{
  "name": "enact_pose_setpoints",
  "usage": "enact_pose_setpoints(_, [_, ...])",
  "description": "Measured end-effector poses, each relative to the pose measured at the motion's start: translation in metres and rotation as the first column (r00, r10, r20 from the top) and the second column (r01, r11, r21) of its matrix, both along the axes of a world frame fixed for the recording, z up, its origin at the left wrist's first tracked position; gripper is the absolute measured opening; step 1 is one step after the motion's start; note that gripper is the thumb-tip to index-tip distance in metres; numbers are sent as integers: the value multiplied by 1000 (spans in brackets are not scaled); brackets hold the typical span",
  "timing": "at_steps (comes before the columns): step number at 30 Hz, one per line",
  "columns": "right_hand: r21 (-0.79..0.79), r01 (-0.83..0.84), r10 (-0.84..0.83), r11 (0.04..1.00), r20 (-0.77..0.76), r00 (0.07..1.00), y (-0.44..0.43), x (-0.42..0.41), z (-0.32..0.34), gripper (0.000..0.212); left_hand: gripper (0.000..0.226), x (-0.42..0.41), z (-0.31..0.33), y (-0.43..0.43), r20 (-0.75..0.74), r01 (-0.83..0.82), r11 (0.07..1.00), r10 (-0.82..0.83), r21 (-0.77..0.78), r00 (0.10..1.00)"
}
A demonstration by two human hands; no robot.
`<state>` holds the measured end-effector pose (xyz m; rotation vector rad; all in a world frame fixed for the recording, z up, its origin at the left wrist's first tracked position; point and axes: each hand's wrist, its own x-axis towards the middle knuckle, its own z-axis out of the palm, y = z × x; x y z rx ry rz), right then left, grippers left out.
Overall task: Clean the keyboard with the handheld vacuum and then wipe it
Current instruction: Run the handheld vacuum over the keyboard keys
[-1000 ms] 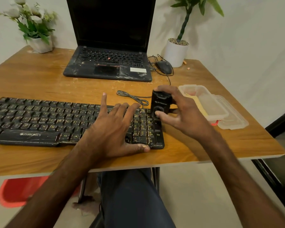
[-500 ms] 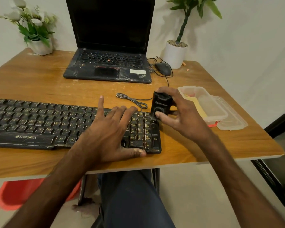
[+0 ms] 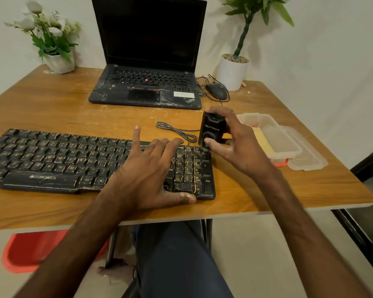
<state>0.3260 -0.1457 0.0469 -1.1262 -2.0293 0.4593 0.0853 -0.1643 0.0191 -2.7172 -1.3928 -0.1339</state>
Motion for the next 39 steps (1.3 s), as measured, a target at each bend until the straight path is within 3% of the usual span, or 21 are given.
enact_pose_setpoints(6, [-67, -18, 17, 998, -19, 1000, -18, -1, 0, 61, 129, 1, 1, -1, 5, -23, 1000, 24, -12, 1000])
enact_pose_setpoints(11, [-113, -116, 98, 987, -155, 983, -54, 8, -10, 66, 128, 2, 1, 0, -23, -26, 999, 26, -19, 999])
enact_pose_setpoints(18, [-84, 6, -18, 996, -144, 989, -5, 0, -3, 63, 127, 1, 3, -2, -1, -16, 1000, 16, -5, 1000])
enact_pose_setpoints(23, [-103, -26, 14, 994, -119, 993, -35, 5, -9, 64, 129, 1, 1, 1, 5, -27, 999, 27, -18, 1000])
enact_pose_setpoints(28, [-58, -185, 173, 981, -174, 969, -82, 11, -16, 65, 128, 2, -1, 2, 11, -20, 1000, 20, -8, 1000])
enact_pose_setpoints(35, [-17, -9, 8, 1000, -71, 997, -39, 3, -8, 66, 127, 1, 2, 0, 8, -27, 1000, 27, 1, 1000])
enact_pose_setpoints(39, [-39, -106, 101, 994, -120, 988, -65, 5, -14, 70, 127, 1, 0, 1, -7, -31, 999, 31, -8, 999])
